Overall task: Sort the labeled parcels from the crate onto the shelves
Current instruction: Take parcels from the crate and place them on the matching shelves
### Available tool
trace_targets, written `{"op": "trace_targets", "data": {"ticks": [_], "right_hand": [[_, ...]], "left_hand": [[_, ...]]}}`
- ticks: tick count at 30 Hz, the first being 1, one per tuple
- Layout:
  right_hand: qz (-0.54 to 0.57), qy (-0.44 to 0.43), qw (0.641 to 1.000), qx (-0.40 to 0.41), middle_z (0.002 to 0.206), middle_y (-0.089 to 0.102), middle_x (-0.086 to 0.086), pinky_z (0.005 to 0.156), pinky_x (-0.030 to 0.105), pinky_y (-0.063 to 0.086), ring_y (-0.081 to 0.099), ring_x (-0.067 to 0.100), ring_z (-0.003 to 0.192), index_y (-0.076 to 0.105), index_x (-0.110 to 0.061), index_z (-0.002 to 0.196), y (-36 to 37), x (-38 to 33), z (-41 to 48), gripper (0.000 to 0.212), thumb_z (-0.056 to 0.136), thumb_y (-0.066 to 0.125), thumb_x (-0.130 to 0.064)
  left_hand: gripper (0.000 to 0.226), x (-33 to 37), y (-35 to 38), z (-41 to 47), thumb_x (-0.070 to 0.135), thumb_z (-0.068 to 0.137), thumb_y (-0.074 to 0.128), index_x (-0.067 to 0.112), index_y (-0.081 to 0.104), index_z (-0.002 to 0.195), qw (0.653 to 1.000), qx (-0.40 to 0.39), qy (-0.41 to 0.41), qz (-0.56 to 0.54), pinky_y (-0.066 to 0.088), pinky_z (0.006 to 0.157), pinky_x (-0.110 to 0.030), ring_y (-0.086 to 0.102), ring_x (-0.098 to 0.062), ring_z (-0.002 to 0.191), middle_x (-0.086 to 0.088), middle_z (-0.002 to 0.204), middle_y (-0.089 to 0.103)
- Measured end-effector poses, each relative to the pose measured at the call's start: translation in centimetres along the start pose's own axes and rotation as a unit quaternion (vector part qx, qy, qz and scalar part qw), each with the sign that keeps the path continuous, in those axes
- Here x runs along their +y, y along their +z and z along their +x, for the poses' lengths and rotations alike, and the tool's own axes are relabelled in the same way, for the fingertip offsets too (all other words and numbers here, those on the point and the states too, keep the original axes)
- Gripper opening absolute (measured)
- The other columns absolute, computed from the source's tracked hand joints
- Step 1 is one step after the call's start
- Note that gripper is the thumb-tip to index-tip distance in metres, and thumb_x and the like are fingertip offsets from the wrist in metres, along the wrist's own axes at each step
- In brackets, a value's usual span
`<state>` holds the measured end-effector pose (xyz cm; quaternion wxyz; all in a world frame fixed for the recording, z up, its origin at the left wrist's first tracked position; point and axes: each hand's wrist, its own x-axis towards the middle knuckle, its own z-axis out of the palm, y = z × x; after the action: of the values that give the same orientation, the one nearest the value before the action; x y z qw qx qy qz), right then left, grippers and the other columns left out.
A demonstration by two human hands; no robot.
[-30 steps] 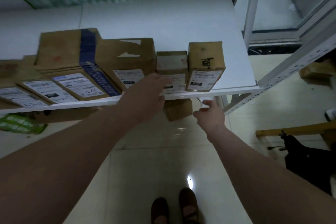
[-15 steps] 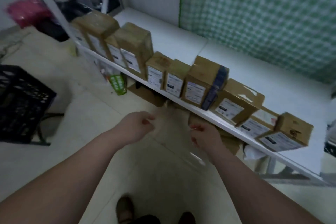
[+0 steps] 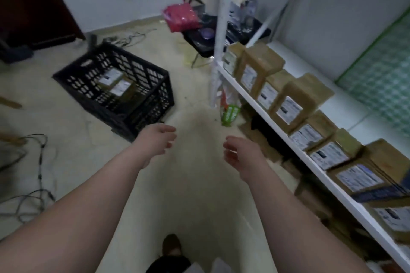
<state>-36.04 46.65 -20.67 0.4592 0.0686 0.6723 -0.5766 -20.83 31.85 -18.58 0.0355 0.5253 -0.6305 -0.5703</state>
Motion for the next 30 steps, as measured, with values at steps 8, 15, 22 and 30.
{"op": "trace_targets", "data": {"ticks": [8,15,22,30], "right_hand": [[-0.087,0.008,0.994,-0.065,0.047,0.034,-0.004,0.035,0.017,0.012,0.019,0.005,0.032,0.061,-0.009,0.079,14.8,-2.4,1.8,0.020,0.096,0.051,-0.015],[-0.157,0.022,0.983,-0.091,0.042,0.028,-0.007,0.032,0.020,0.016,0.020,0.007,0.033,0.056,-0.011,0.075,25.8,-4.3,9.1,0.028,0.097,0.052,-0.026],[-0.182,0.082,0.971,-0.133,0.050,0.040,-0.004,0.039,0.020,0.024,0.030,0.007,0.042,0.062,-0.011,0.075,37.5,-7.6,18.0,0.030,0.099,0.050,-0.025],[-0.220,0.115,0.965,-0.086,0.062,0.054,0.000,0.046,0.022,0.035,0.037,0.009,0.045,0.070,-0.007,0.088,45.4,-12.5,28.3,0.011,0.090,0.060,-0.012]], "left_hand": [[0.024,-1.1,-13.8,3.8,0.019,0.092,0.058,0.013,0.069,0.073,0.988,0.132,-0.007,-0.080,0.033,0.052,-0.026,0.039,-0.019,0.054,-0.005,0.060,0.048],[0.028,-3.5,-21.9,9.3,0.023,0.094,0.057,0.010,0.061,0.069,0.969,0.201,-0.060,-0.130,0.028,0.052,-0.027,0.033,-0.018,0.055,-0.004,0.062,0.038],[0.014,-2.9,-29.4,19.4,0.013,0.090,0.058,0.010,0.062,0.078,0.948,0.230,-0.122,-0.181,0.036,0.053,-0.026,0.033,-0.016,0.052,-0.003,0.062,0.040],[0.009,-0.5,-34.3,30.8,0.011,0.095,0.056,0.006,0.063,0.098,0.934,0.200,-0.161,-0.247,0.046,0.059,-0.027,0.047,-0.017,0.058,-0.008,0.073,0.054]]}}
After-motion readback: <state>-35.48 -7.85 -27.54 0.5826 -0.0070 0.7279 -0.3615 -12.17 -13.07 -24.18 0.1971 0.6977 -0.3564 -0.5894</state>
